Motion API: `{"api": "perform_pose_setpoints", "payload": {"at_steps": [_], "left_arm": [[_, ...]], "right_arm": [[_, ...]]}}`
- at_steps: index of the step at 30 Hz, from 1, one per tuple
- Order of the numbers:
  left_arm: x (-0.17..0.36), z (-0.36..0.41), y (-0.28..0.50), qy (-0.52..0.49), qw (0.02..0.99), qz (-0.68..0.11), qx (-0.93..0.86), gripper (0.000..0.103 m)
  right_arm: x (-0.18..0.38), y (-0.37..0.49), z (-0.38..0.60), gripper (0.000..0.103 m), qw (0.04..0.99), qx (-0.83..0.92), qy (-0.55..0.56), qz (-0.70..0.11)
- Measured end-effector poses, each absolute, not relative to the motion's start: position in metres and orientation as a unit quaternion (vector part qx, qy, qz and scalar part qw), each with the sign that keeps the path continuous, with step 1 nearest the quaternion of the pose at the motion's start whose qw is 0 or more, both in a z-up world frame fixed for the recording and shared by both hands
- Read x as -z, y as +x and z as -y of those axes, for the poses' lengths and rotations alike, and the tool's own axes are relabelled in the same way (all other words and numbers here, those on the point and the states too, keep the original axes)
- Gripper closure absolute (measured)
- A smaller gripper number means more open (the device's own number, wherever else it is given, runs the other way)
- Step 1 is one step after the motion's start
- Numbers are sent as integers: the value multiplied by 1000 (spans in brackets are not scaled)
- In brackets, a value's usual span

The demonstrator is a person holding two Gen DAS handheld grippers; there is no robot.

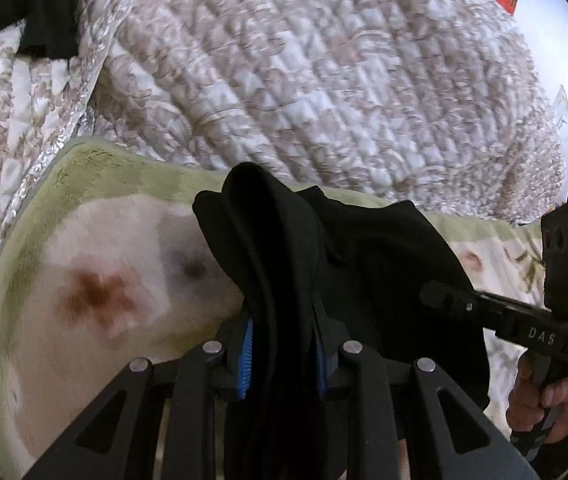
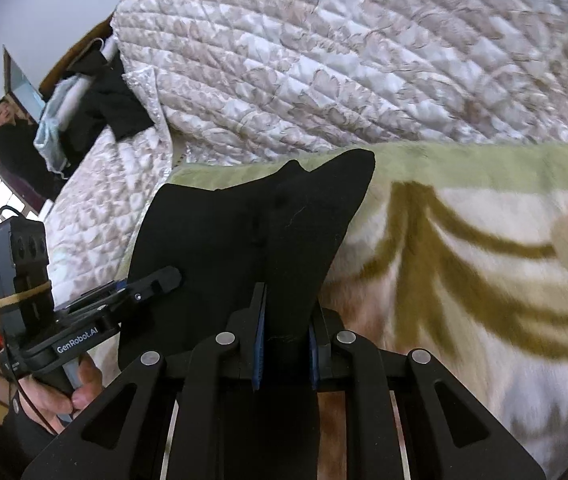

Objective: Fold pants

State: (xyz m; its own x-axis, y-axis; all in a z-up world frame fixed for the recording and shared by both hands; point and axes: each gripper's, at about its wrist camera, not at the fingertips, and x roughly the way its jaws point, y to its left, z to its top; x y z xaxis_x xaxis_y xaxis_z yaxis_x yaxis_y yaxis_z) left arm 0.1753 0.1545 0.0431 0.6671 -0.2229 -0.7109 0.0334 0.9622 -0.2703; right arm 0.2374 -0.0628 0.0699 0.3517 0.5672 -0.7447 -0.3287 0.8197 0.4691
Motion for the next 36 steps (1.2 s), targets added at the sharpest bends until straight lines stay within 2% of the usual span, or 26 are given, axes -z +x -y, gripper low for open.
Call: {"api": "perform_pose_setpoints", "payload": {"at_steps": [5,6,7,13,15,17,20,22,24,27,36], "left_arm": [[-12,-189,184,-174,885,-425,72,66],[-13,-192,182,-179,885,-424,74,66],[-15,-193,179,-177,887,-421,71,66],[-44,-205,153,-166,910,-380,16,71],[-55,-203,150,-185,913,-363,28,70],[-55,-186,153,-172,914,-363,51,70],[-26,-164,166,-144,900,-408,61,71],[-12,-161,168,-131,899,-414,52,72],[-15,-157,167,-117,902,-412,45,71],[-18,-154,166,-109,903,-413,38,71],[-46,-143,134,-89,917,-388,1,71]], "right_arm": [[-32,260,60,84,807,-259,128,-516],[-31,261,64,81,806,-260,134,-514],[-31,261,67,74,808,-257,136,-512],[-63,245,86,72,846,-234,103,-468],[-72,242,80,77,856,-237,82,-453],[-73,249,67,91,856,-248,62,-448],[-41,270,54,94,844,-238,31,-480],[-23,280,60,102,838,-236,40,-490],[-26,282,70,103,840,-229,66,-488],[-33,269,69,103,848,-215,47,-482],[-58,188,61,100,859,-237,25,-454]]}}
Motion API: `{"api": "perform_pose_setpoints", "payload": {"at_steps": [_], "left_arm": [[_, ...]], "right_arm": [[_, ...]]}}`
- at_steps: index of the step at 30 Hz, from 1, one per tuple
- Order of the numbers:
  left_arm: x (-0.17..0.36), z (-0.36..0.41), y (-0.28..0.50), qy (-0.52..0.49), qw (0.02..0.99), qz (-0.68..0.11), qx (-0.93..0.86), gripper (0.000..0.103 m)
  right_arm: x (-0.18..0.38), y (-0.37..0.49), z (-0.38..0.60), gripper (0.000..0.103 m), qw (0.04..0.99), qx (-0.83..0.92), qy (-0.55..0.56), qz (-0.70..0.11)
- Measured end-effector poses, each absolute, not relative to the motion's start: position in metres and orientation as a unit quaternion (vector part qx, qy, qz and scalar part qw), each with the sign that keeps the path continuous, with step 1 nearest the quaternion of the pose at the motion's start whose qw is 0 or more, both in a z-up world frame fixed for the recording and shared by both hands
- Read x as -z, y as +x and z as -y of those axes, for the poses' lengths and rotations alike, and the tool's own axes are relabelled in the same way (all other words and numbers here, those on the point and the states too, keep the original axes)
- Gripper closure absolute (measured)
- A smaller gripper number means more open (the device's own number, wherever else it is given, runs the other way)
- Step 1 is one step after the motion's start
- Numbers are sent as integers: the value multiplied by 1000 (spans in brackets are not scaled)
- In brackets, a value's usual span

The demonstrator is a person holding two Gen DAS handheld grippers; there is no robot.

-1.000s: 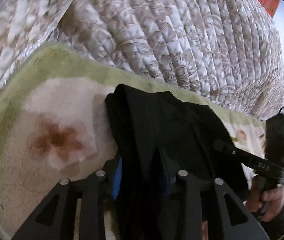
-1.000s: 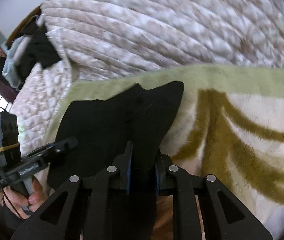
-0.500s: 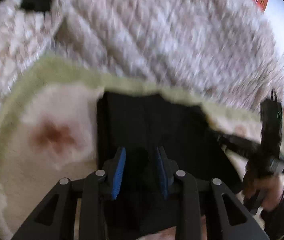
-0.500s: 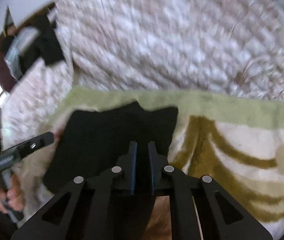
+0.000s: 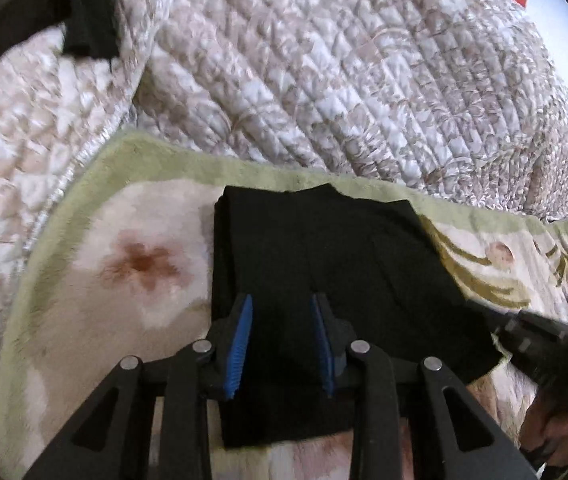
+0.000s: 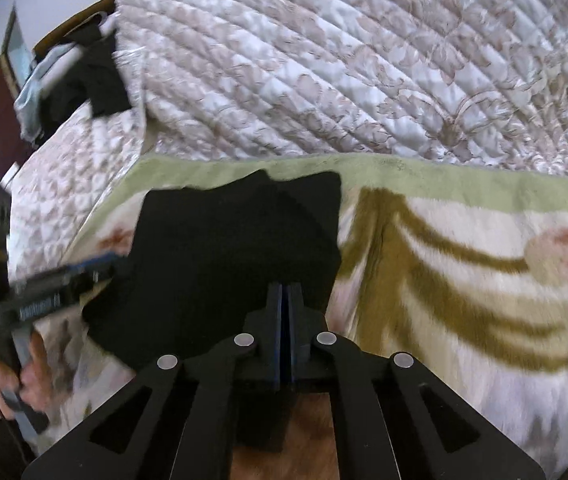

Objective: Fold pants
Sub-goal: 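Lower the folded pants onto the blanket and open both grippers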

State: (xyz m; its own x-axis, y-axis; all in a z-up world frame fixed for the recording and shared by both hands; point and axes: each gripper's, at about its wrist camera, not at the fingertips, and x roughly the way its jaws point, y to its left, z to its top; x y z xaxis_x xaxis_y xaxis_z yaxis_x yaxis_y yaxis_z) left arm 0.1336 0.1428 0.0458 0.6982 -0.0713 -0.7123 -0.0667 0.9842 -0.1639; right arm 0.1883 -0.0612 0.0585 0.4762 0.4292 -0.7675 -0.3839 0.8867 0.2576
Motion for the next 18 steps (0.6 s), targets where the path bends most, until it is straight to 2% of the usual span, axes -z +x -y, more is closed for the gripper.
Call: {"api": "perform_pose_setpoints", "payload": {"at_steps": [1,6,11,16,18], "left_arm": [[-48,-139,128,-87,917,-388,3,71],[-37,-121,114,-74,900,-429,4,71],[-37,-117,104,-72,901,-427,-19,70],[-34,-108,74,-68,904,-420,-33,69],[-24,-106,66,-79,897,-434,-32,69]], "right_arm": [[-55,183,59,95,857,-237,13,-457],[-57,158,64,90,860,-224,-2,-458],[-67,133,78,78,847,-222,-17,-483],[-65,111,84,77,833,-235,-38,-500],[-57,108,81,72,832,-237,-42,-500]]}}
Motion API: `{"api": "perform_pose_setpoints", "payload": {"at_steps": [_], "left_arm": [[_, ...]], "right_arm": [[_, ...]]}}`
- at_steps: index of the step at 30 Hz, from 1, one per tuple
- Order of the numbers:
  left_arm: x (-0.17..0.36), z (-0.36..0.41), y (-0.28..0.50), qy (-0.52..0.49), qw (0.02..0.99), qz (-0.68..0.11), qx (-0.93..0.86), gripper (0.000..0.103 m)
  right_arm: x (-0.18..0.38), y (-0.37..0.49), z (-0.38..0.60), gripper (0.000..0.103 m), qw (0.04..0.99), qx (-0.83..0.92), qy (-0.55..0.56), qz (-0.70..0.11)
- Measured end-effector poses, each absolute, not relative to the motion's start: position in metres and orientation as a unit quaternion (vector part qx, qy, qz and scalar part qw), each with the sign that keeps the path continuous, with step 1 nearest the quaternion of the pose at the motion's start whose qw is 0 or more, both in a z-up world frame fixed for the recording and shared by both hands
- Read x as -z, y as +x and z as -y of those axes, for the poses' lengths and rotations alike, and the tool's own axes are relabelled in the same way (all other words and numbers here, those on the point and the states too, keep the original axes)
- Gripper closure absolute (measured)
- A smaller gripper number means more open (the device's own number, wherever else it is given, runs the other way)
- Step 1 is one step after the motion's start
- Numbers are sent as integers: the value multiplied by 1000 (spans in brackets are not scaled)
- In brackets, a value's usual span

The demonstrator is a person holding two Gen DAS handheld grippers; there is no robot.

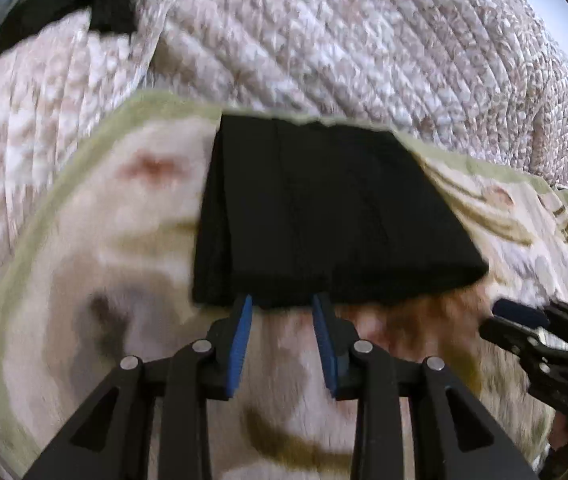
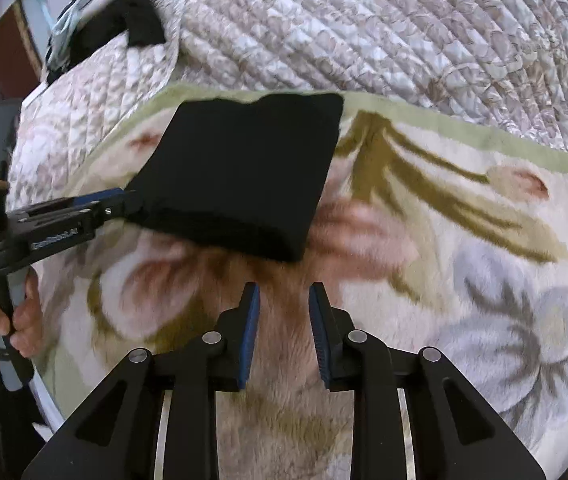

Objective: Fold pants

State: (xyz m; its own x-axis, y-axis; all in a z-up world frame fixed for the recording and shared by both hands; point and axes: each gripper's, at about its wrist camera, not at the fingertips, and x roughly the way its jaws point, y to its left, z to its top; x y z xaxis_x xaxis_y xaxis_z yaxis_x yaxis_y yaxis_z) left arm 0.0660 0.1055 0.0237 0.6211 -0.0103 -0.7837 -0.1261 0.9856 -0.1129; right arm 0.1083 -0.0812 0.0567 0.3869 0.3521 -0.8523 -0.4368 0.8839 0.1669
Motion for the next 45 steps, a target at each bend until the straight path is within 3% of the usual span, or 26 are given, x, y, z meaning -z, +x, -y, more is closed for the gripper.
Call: {"api": "perform_pose_setpoints", "payload": {"at_steps": [2,10,15,20,40,43,45], "left_arm": [[-8,-104,65,-75,887,-455,-36,69],[-6,-102,66,-76,892,-445,-26,60],[-5,-99,65,-72,894,-442,-19,52],[-4,-93,67,-67,895,-442,-1,35],[-4,-90,67,-55,896,-440,6,26],[-3,-89,67,-55,897,-439,4,24],[-4,-89,67,-50,897,-439,4,23]], "right_arm": [[-46,110,77,58,827,-236,-39,-509],[-40,113,77,42,837,-232,-38,-494],[-39,113,74,38,840,-229,-44,-490],[-38,112,74,36,841,-230,-45,-487],[-41,110,73,36,842,-227,-61,-486],[-42,108,77,27,846,-212,-76,-482],[-41,110,83,27,846,-211,-66,-486]]}}
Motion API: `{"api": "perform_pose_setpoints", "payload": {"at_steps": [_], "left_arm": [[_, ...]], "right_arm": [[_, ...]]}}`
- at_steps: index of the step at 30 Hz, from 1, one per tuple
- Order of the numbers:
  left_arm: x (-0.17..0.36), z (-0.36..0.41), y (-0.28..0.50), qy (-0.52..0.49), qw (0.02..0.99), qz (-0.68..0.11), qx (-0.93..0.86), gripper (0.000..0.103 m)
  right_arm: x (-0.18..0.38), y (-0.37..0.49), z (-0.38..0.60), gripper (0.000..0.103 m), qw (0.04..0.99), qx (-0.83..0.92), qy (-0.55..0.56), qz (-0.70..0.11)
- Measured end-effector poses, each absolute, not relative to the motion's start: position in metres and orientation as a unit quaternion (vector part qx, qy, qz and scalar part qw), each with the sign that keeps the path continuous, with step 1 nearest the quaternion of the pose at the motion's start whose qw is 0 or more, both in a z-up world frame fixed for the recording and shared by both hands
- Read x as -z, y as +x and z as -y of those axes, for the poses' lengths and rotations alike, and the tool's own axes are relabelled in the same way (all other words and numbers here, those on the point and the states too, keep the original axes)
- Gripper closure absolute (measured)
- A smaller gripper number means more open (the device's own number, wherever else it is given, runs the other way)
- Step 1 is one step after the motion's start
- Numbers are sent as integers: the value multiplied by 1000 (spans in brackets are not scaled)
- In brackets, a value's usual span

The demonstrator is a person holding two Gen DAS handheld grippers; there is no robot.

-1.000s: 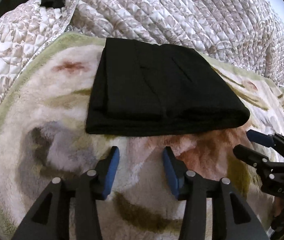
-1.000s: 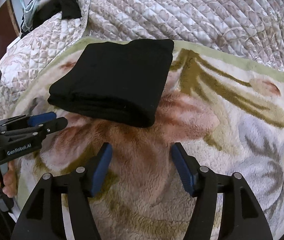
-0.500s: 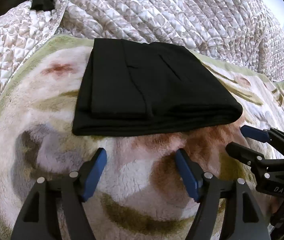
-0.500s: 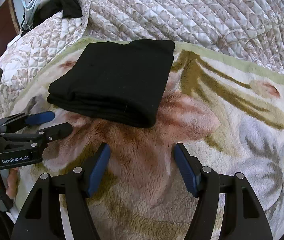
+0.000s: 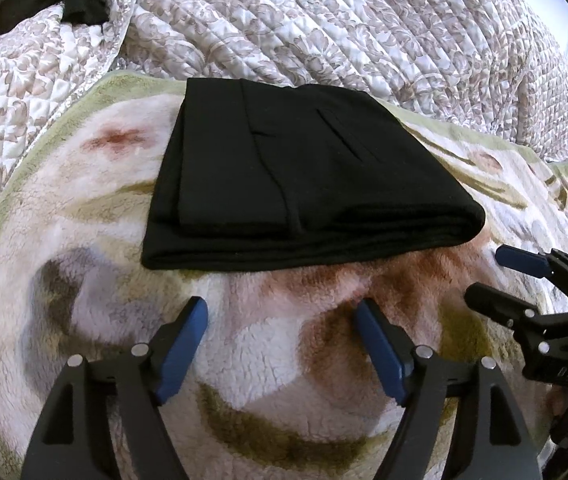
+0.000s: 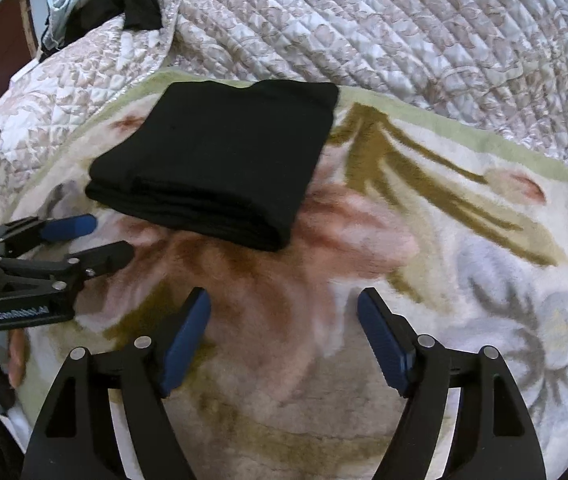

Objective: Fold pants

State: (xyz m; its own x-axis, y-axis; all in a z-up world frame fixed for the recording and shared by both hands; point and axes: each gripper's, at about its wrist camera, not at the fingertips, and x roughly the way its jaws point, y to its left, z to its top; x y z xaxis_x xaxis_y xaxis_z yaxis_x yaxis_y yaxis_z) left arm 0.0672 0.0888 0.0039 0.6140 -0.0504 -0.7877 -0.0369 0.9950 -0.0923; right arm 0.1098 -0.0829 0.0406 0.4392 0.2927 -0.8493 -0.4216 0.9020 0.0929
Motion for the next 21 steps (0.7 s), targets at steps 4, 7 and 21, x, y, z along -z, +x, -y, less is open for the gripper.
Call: {"api": "perform_pose_setpoints", "payload": {"at_steps": [4,7,21], "left_arm": [[-4,-87,69,-41,897,-441,1,22],[-3,-87,69,-39,897,-441,2,22],[-2,-84,73,-27,896,-444,7,15]], "right_arm": [[-39,111,84,26,845,-210,-68,-488],[-37,110,79,25,846,-204,-82,-485],[-37,110,81,24,848,-205,-79,-482]]}}
